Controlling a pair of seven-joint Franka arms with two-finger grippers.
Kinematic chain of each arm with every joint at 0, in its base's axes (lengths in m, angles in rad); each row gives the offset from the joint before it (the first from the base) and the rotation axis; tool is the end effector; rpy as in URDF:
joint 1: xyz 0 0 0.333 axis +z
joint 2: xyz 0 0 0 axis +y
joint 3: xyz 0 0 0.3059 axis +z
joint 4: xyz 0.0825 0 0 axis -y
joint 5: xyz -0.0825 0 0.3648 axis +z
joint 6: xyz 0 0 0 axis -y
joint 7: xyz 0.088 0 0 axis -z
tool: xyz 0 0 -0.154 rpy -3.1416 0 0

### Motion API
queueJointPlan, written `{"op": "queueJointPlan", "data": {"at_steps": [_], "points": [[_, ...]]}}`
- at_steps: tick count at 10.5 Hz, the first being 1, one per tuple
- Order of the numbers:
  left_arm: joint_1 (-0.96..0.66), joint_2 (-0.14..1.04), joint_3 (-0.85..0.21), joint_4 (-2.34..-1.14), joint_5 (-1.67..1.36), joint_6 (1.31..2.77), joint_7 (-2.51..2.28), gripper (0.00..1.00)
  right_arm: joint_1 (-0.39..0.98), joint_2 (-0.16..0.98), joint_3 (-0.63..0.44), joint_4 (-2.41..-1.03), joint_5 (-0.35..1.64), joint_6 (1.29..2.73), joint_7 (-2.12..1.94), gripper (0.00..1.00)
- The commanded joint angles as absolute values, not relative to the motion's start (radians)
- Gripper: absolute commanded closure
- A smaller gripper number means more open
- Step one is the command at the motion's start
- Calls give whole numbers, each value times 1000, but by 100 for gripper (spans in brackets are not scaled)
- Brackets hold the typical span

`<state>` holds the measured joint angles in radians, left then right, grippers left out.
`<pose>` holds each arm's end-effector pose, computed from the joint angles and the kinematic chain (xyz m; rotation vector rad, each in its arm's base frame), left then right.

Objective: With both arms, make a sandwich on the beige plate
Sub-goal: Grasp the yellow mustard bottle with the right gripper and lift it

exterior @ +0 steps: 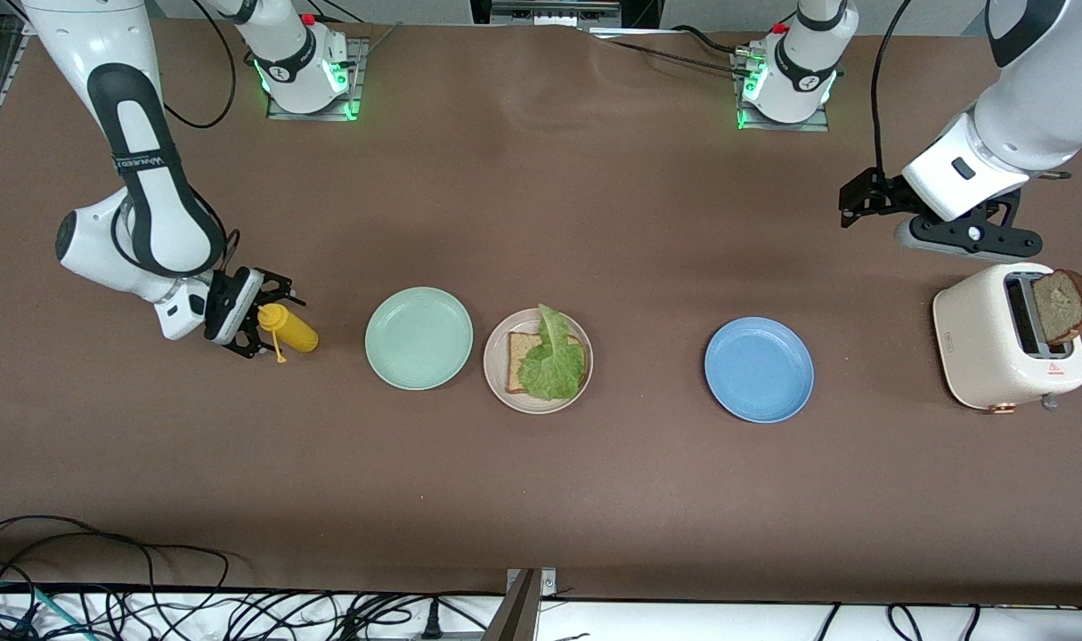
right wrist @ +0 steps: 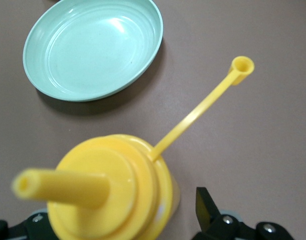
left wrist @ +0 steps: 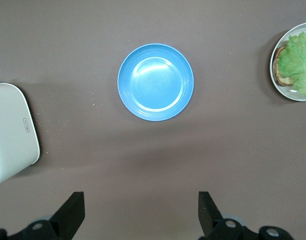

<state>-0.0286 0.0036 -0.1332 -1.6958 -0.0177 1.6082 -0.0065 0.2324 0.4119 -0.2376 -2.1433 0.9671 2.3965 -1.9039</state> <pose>0.5222 -0.0879 0.5123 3.1186 -0.2404 -0.1446 0.5469 0.0250 0.1689 -2.2972 -1.4730 -0.4848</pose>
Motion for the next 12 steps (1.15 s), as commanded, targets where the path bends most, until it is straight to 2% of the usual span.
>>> {"op": "queueJointPlan", "data": {"at_steps": [1,2,3,4,5,8,11,12], "points": [[-25,8,-135,-1675,-41,1586,11,0,236,439,-230,-2126,999,2414,-1927,0],[-25,8,-135,-1675,-41,1585,11,0,238,439,-229,-2126,1005,2414,-1925,5],[-25,8,-135,-1675,-41,1580,11,0,238,439,-221,-2126,1012,2414,-1924,46],[-25,8,-135,-1675,-41,1578,11,0,238,439,-219,-2126,1012,2416,-1922,80],[-25,8,-135,-1675,-41,1578,9,0,247,439,-219,-2125,1008,2421,-1913,100],[-25,8,-135,-1675,-41,1578,11,0,265,437,-201,-2077,977,2421,-1840,100],[-25,8,-135,-1675,-41,1578,9,0,301,422,-198,-2034,734,2411,-1523,100],[-25,8,-135,-1675,-41,1578,9,0,313,416,-168,-2020,688,2410,-1426,100]]}}
